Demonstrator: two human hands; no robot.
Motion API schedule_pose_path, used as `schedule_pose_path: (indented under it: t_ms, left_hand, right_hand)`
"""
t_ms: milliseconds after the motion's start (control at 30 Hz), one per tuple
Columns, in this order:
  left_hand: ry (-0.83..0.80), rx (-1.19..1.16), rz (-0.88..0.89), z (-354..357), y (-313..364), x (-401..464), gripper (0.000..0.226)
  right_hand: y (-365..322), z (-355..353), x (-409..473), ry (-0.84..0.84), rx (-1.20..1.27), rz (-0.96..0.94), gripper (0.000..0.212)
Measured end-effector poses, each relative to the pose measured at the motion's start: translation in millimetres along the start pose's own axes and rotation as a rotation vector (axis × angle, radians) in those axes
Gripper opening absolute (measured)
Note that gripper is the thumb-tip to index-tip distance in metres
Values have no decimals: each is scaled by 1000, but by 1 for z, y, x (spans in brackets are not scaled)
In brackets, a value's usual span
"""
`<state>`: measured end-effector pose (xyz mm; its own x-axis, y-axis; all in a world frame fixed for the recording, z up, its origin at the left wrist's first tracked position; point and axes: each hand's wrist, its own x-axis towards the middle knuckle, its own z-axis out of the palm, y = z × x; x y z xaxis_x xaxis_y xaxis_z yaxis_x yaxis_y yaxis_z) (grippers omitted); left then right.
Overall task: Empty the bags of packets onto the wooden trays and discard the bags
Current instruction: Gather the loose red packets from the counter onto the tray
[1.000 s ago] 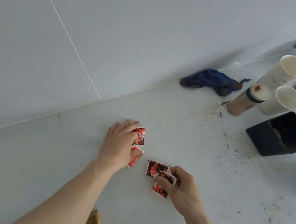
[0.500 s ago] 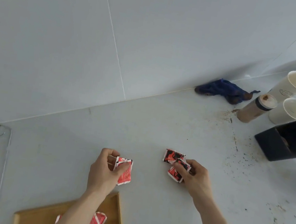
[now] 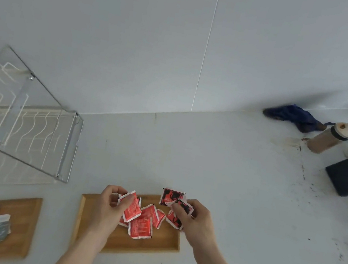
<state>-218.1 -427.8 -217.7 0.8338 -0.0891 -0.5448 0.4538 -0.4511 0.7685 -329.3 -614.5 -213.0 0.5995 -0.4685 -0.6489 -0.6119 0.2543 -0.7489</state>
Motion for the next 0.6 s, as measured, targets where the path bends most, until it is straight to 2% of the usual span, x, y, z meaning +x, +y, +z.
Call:
schedule_pose_path:
  t_ms: [67,133,200,300,433,600]
  left_hand:
    - [0,33,-2,-6,-12,-1,22]
    - [19,149,12,-12,-24,0,31]
    - [38,276,70,-16,-32,-1,41]
    - [74,438,232,-20,-34,-9,44]
    - [62,716,418,-21,-35,-20,48]
    - [-50,915,443,-10,-37,-31,62]
  right_hand:
    - [3,15,-5,-33,-45,-22,8]
    - [11,23,-5,13,-223,-83,10]
    - [22,23,-4,114,-457,-192,20]
    - [34,19,-6,220,-644,-425,30]
    - [45,26,-8,154,-858,-657,50]
    - [66,40,-6,42,-1090,-749,70]
